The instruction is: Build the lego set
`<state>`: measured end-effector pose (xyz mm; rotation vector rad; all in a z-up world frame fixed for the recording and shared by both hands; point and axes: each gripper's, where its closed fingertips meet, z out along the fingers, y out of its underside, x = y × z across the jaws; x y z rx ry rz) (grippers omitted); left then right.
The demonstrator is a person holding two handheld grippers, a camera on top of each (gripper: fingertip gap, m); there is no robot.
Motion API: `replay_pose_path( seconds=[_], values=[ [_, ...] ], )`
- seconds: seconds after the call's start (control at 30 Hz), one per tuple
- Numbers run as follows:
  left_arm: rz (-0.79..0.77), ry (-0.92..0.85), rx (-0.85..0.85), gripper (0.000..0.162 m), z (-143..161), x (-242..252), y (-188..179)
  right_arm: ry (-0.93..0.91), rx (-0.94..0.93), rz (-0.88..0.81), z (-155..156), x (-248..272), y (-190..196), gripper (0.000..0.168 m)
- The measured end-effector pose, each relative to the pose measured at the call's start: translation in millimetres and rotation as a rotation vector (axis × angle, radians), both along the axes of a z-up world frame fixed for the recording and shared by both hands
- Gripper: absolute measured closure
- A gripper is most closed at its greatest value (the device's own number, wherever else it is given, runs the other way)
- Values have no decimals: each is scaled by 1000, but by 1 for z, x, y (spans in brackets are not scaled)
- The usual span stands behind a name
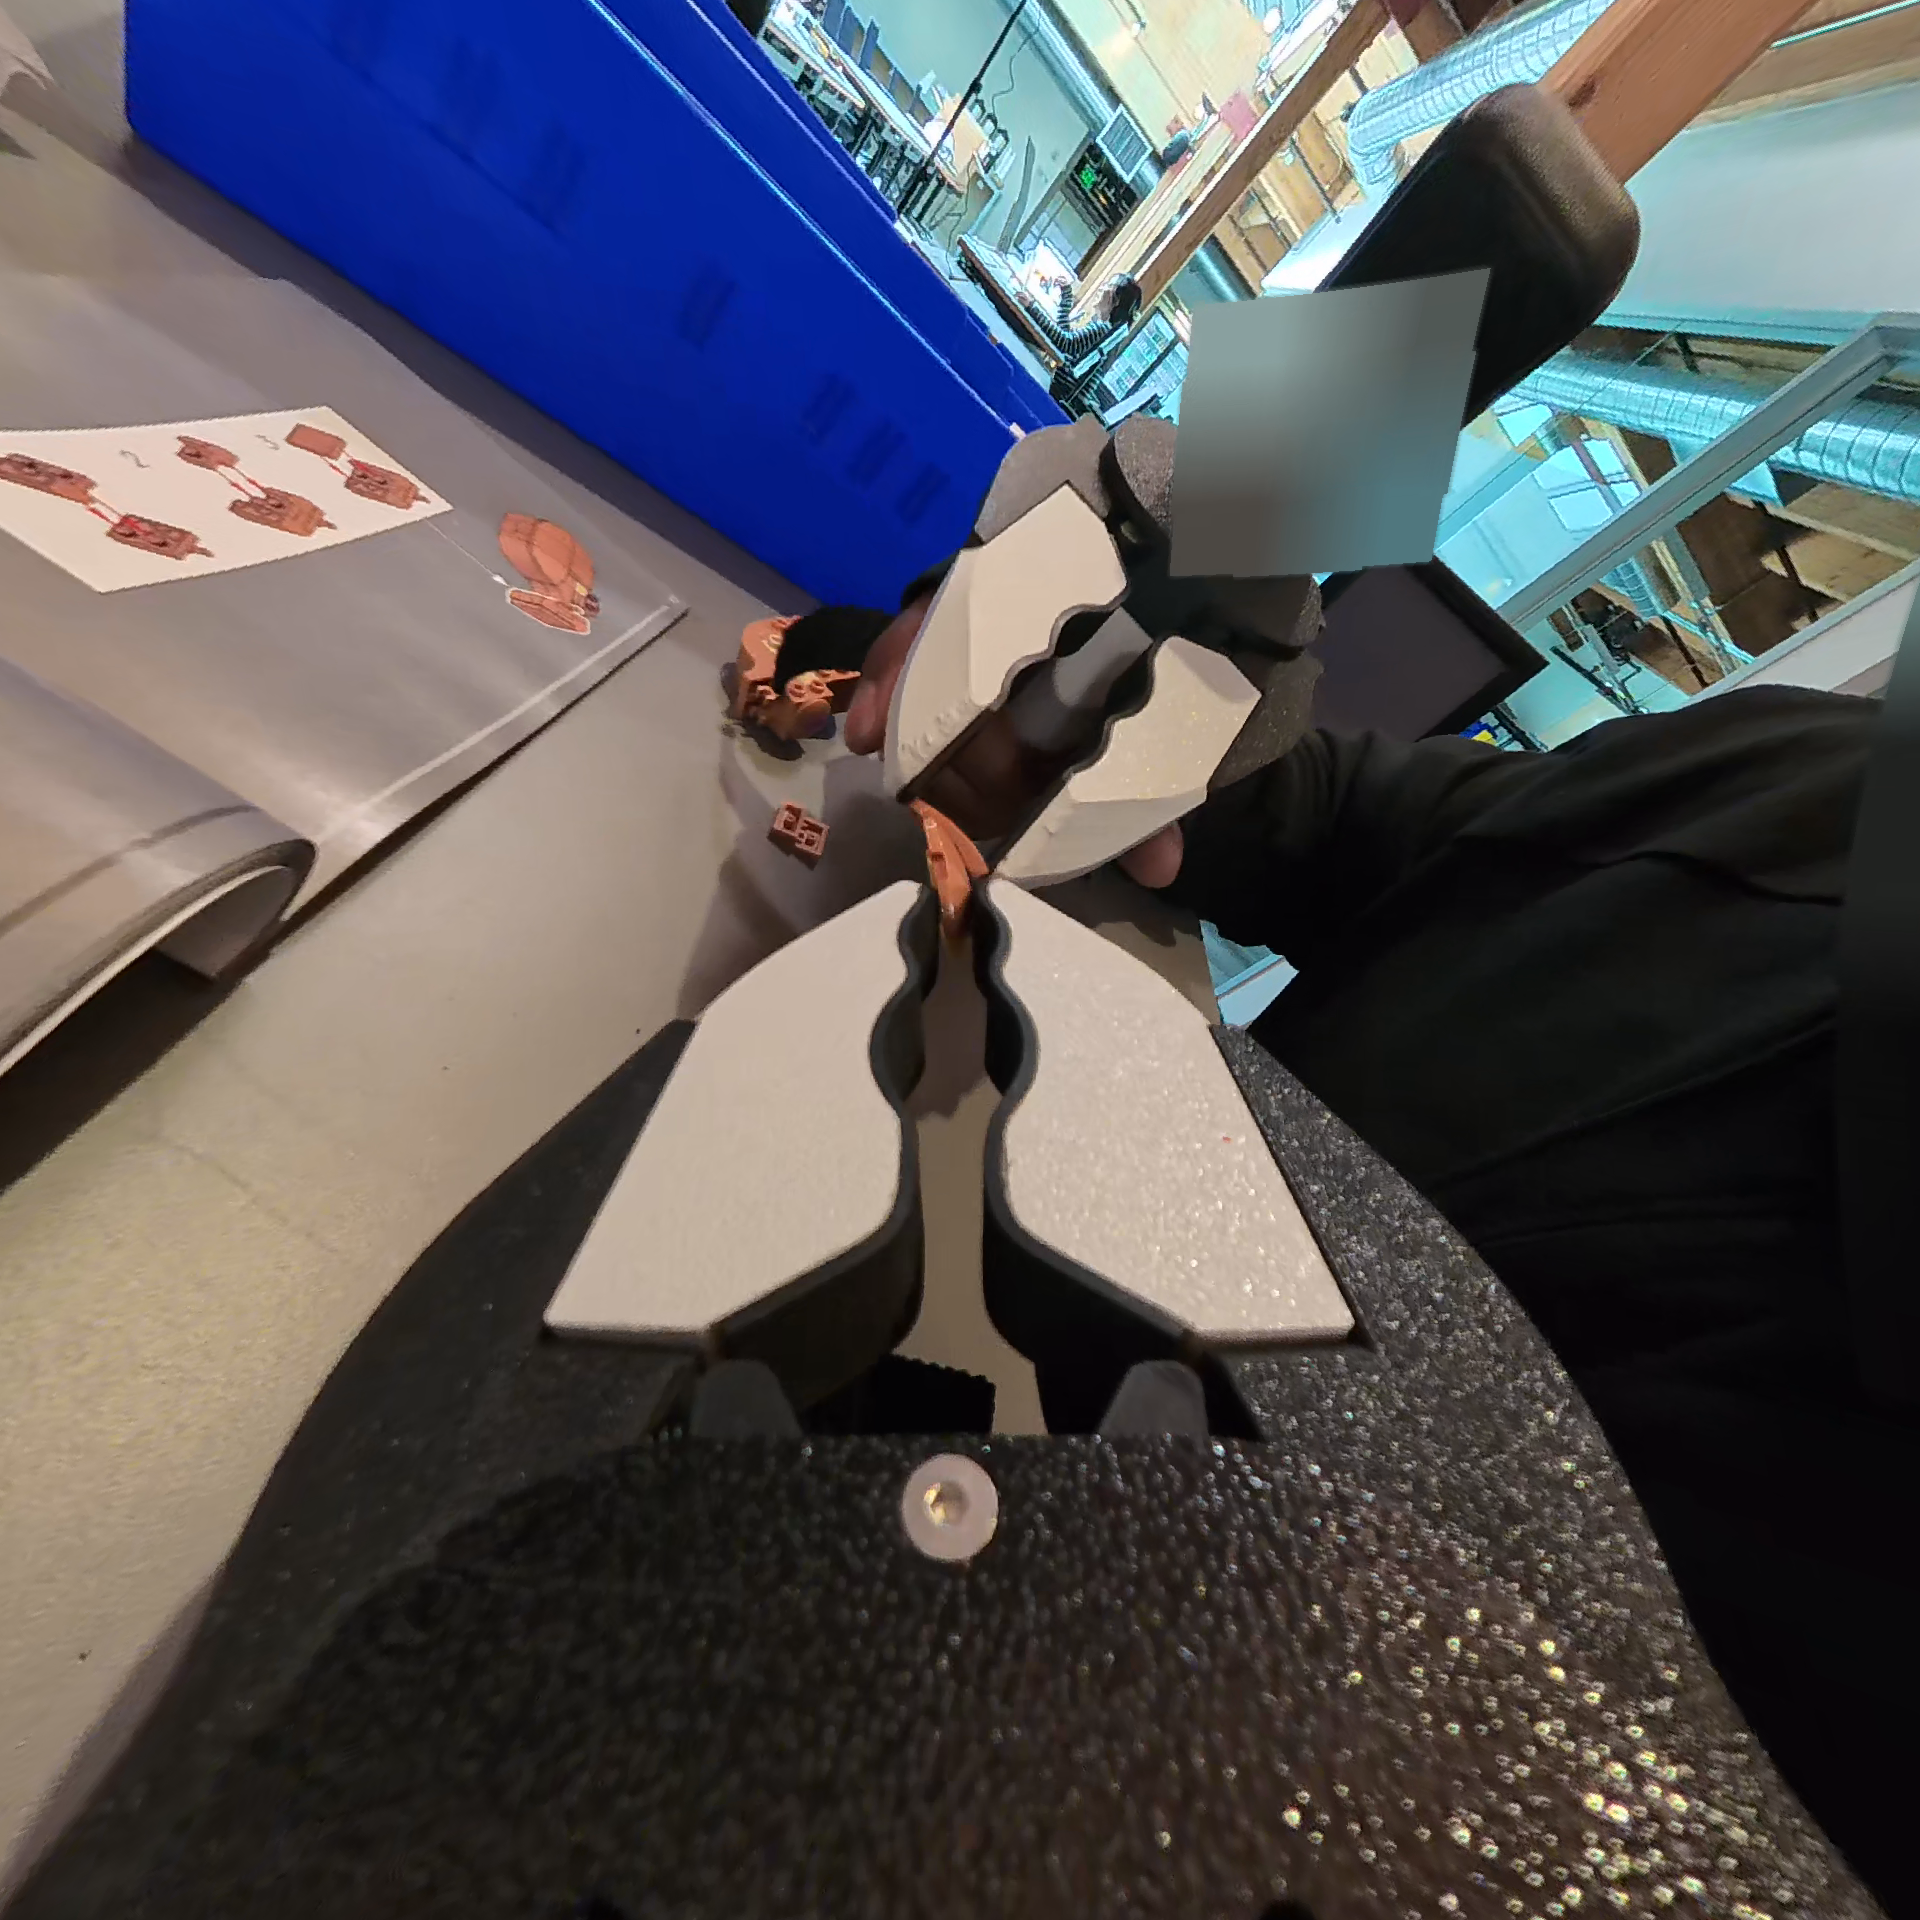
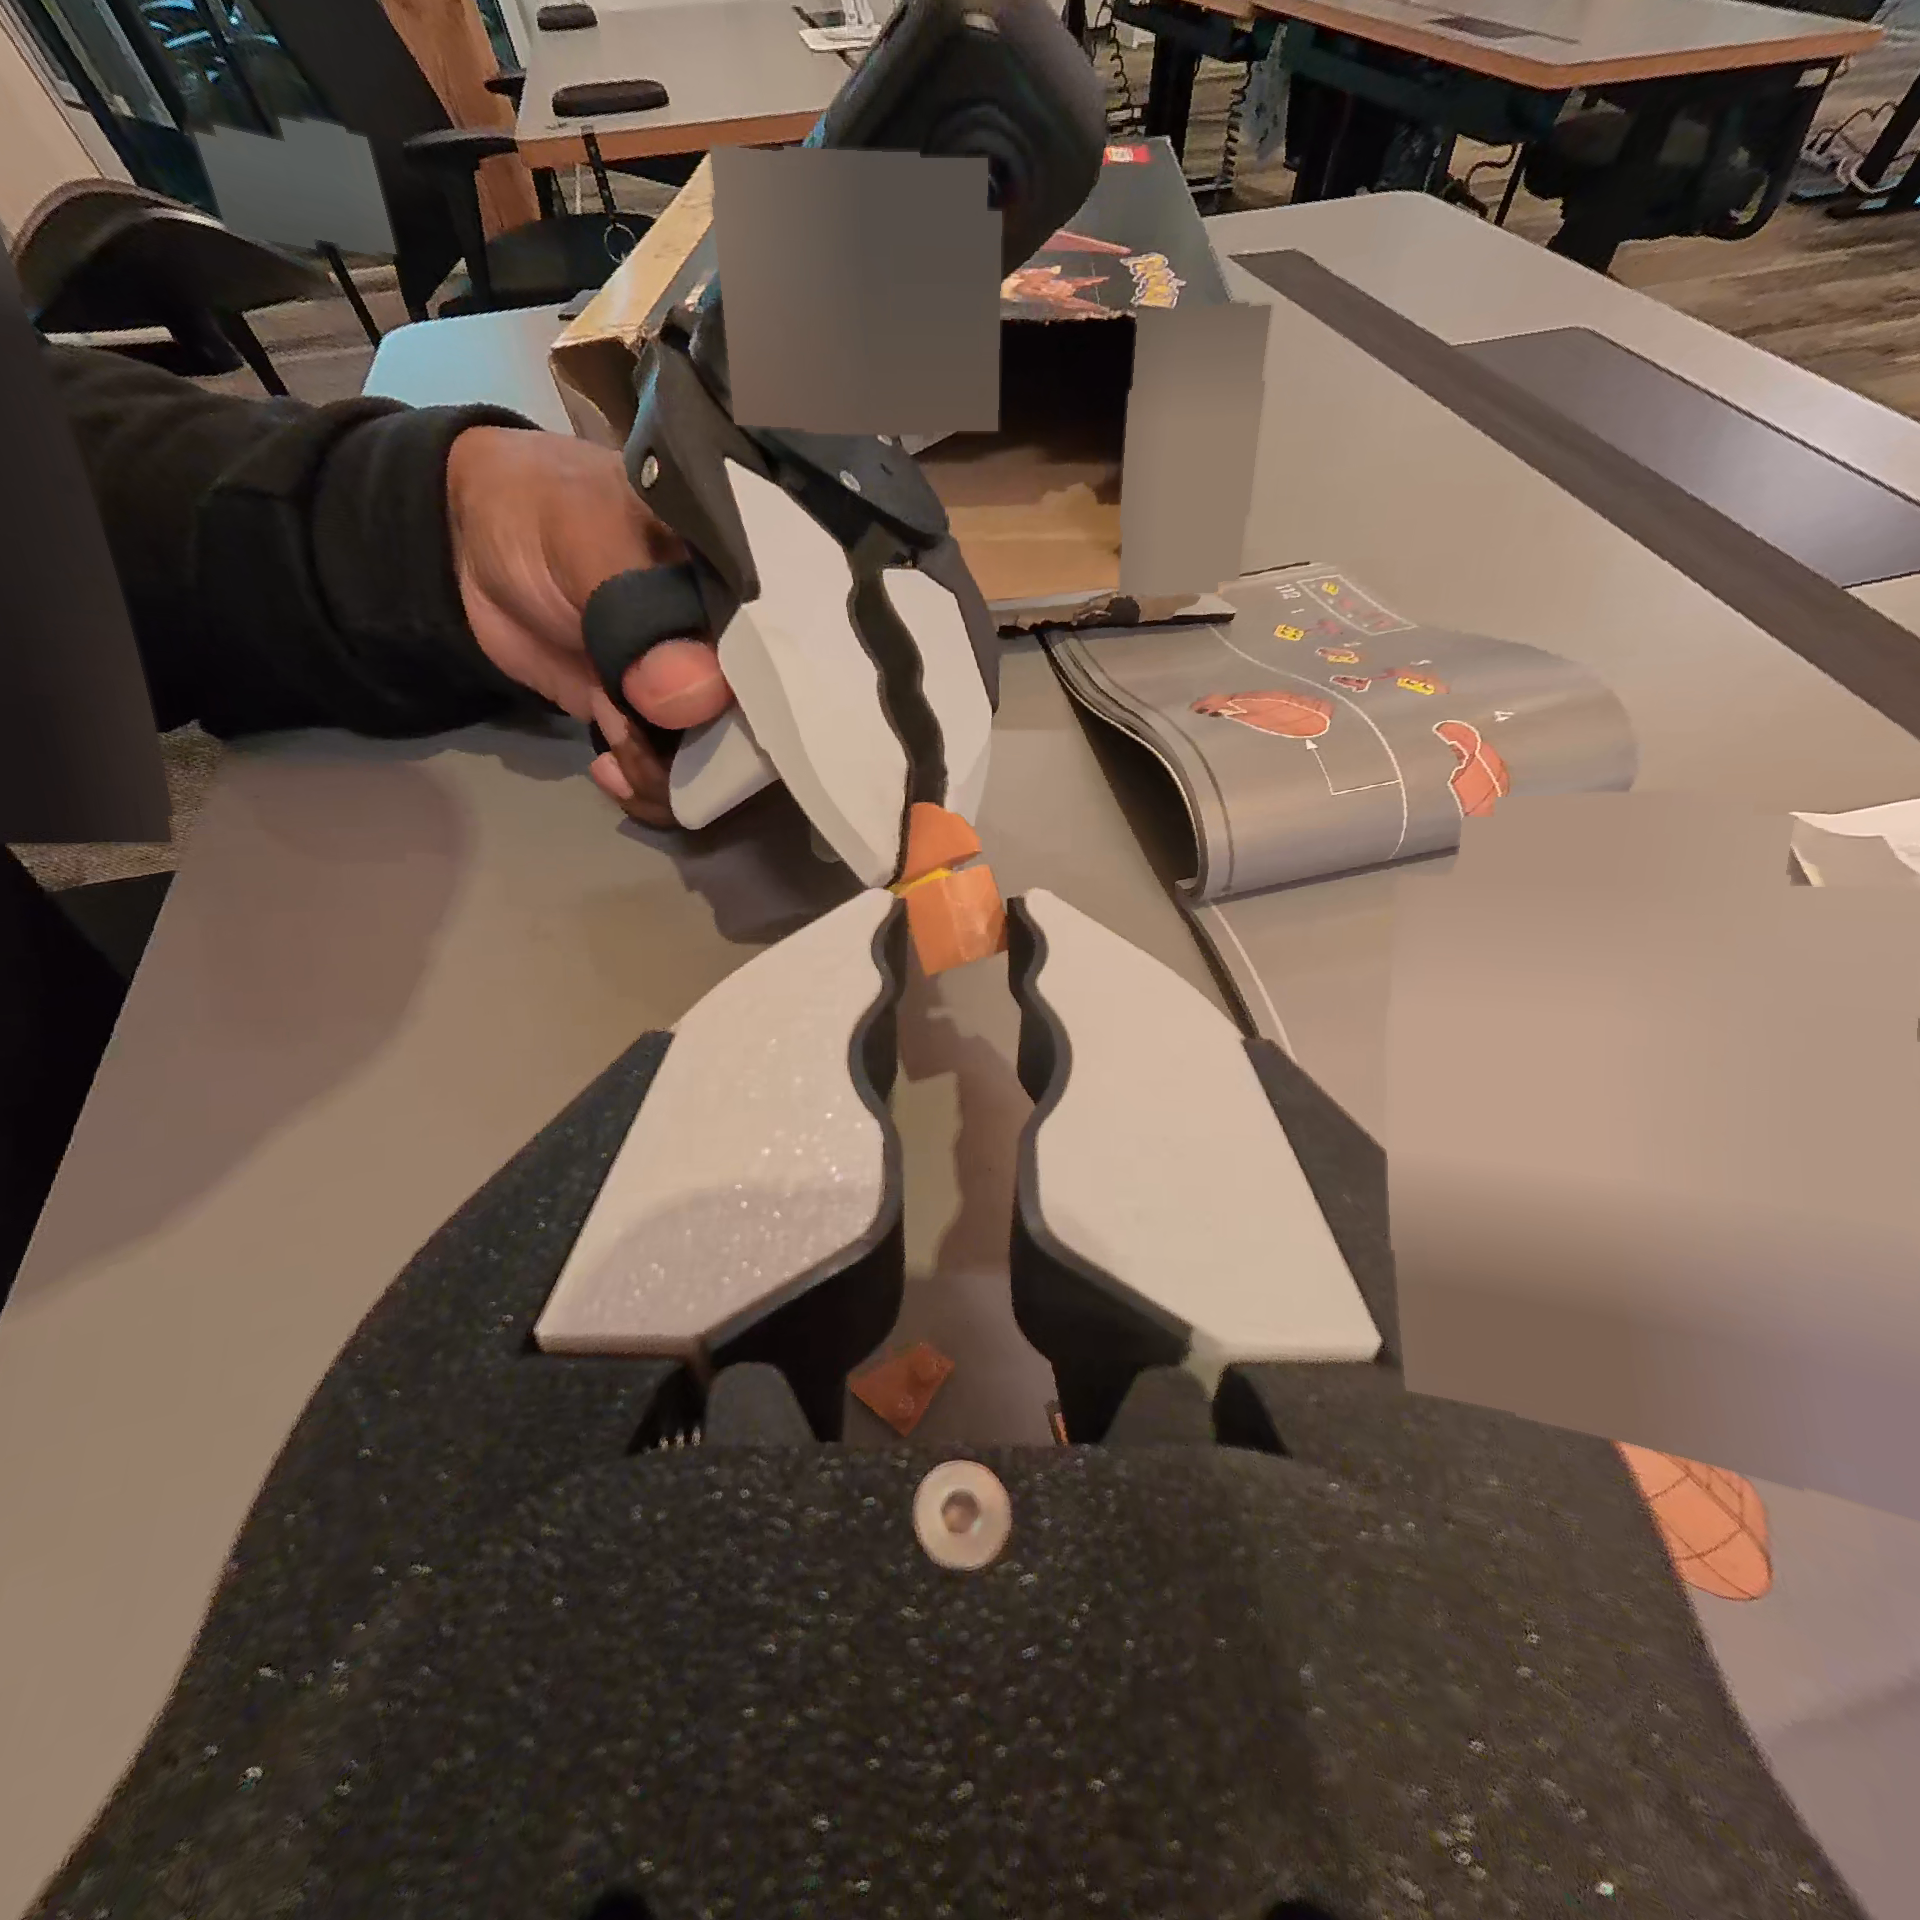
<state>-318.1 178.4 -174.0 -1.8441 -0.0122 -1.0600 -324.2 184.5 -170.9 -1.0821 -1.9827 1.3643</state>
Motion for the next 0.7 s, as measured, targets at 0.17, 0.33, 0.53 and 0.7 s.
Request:
replay_pose_path(
  seconds=[0.17,0.33,0.53,0.7],
  values=[
    [-13,16,-2,157,-2,3,0,-3,13,11,-2,1,-2,150],
    [-27,21,-6,156,-3,4,-1,1,48,17,-3,2,-3,150],
    [-47,10,-7,156,-3,7,-3,44,155,5,-2,3,-5,151],
    [-67,-16,-21,156,-3,8,-4,61,201,3,-2,4,-7,151]
  ],
)
